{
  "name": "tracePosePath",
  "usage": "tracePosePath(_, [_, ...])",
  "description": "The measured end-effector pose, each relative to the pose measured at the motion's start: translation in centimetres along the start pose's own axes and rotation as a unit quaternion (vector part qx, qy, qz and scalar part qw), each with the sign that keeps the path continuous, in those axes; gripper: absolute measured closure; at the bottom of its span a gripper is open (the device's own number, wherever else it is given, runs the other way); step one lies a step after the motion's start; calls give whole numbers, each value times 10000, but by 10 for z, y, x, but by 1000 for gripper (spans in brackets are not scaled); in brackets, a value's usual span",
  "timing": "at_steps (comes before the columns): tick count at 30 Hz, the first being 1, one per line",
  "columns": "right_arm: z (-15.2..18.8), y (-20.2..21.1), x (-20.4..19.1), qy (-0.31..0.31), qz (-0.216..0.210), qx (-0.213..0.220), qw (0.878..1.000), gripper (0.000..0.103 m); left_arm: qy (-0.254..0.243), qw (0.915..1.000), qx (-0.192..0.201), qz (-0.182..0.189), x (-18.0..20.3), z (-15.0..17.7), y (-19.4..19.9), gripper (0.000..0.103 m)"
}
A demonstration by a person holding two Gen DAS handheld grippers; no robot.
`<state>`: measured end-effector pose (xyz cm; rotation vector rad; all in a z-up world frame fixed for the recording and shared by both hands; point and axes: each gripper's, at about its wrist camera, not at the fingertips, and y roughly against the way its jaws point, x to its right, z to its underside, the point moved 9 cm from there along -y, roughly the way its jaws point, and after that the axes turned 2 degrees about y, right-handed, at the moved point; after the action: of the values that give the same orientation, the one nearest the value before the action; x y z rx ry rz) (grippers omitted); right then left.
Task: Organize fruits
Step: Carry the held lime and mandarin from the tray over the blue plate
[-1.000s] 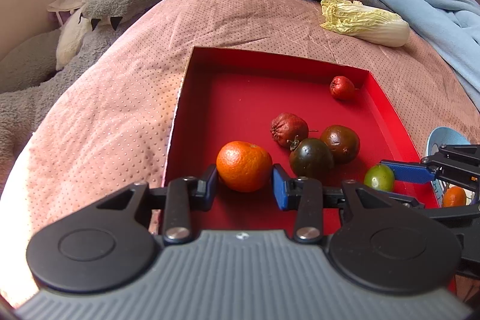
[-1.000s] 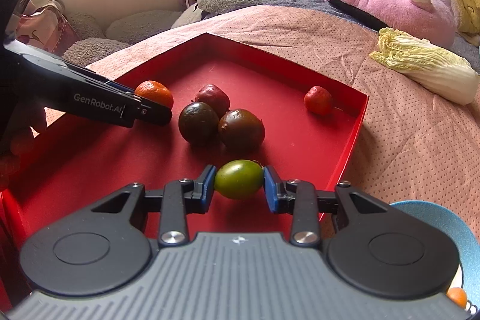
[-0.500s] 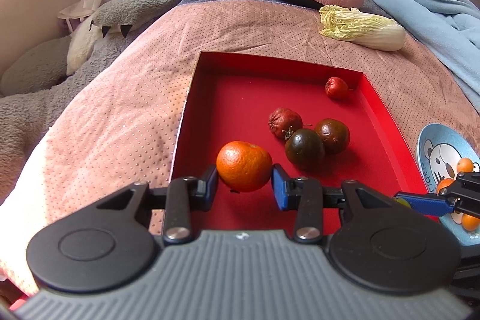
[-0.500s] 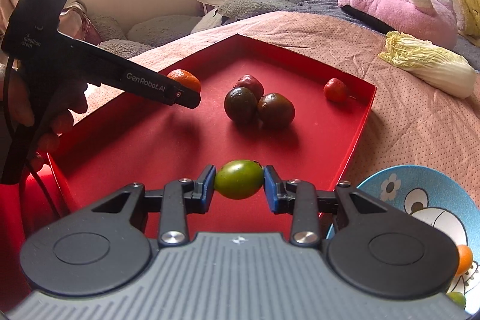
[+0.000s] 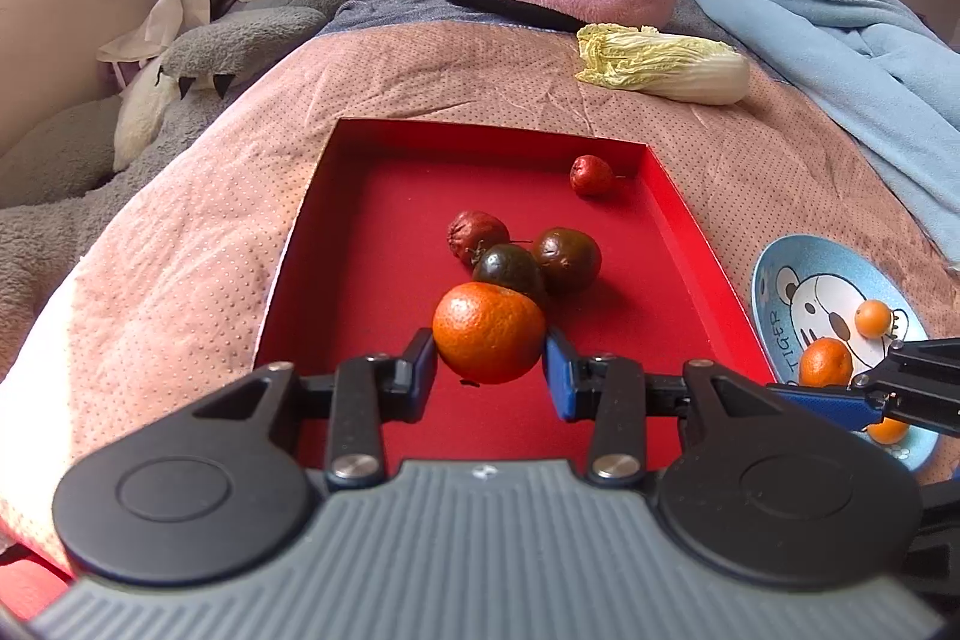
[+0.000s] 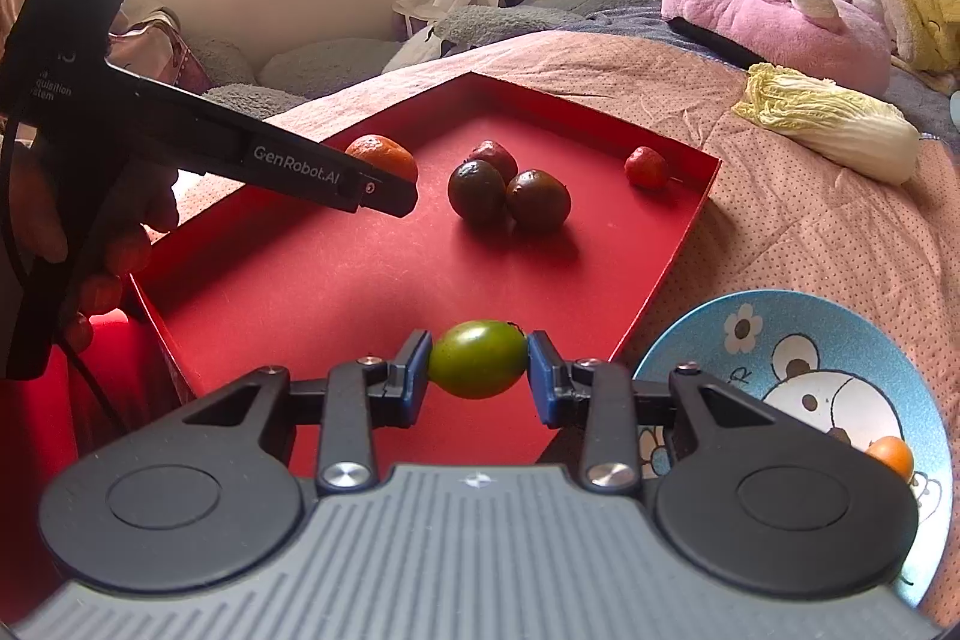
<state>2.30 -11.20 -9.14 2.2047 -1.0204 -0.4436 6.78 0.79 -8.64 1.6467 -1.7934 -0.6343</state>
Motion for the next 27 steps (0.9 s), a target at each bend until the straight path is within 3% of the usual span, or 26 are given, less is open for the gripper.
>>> tracePosePath(27, [33, 55, 58, -483, 469, 243, 9974, 63, -581, 9975, 4, 391, 86, 0, 5, 62])
